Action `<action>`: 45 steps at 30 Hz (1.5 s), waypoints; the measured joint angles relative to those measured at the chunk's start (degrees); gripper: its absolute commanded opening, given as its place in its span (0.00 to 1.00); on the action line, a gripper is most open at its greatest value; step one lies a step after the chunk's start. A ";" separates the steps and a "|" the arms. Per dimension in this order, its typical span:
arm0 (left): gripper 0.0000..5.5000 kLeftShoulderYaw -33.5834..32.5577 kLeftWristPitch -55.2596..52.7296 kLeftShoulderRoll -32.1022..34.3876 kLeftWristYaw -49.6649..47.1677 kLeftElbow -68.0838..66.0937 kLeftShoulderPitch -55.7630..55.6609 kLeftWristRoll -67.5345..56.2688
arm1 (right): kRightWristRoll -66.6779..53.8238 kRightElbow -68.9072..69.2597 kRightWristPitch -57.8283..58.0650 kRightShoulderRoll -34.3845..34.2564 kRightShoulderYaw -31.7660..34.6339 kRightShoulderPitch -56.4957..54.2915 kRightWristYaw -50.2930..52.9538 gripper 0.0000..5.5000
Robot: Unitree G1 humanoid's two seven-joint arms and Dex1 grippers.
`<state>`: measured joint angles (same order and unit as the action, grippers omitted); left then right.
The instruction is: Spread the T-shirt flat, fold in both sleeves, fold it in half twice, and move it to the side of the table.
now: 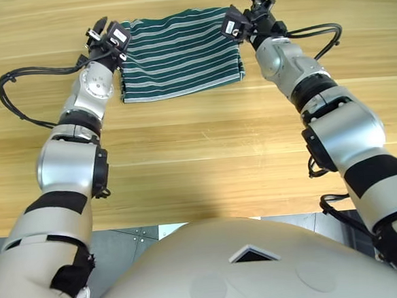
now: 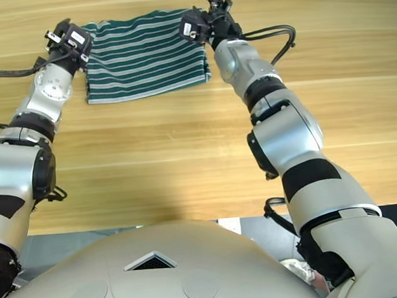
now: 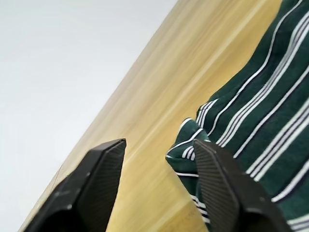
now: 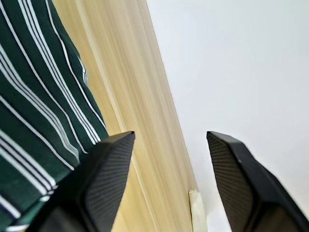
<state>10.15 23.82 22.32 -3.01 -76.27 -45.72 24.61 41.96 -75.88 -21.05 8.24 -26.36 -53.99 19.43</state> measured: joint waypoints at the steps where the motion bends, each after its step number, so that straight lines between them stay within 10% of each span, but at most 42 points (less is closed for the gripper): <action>1: 0.58 -0.48 -1.84 0.39 -0.93 -0.53 -0.02 -0.09 | 2.05 1.01 -1.25 -1.67 -2.89 0.07 0.78 0.56; 6: 0.69 -4.98 -2.40 3.96 -6.76 -0.54 2.00 -3.22 | 13.57 2.12 -2.57 -15.00 -18.89 5.79 1.65 0.56; 16: 0.69 -13.23 11.52 6.87 -13.03 4.53 13.42 -11.40 | 15.56 0.72 1.98 -15.02 -25.66 1.74 -3.20 0.56; 22: 0.69 -11.16 16.23 6.26 -15.39 9.62 13.87 -9.49 | 17.80 15.98 -11.67 1.27 -30.71 5.40 -1.07 0.56; 33: 0.69 -2.52 17.76 6.98 -13.67 16.31 10.59 0.35 | -4.16 76.44 -11.07 49.63 -6.02 51.63 -15.51 0.56; 45: 0.69 9.84 32.14 1.22 10.09 19.17 10.14 0.06 | -16.54 70.42 -13.80 31.43 8.29 43.39 -14.34 0.56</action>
<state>19.99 55.96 23.54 7.08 -57.10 -35.57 24.68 25.42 -5.46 -34.85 39.67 -18.07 -10.59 5.09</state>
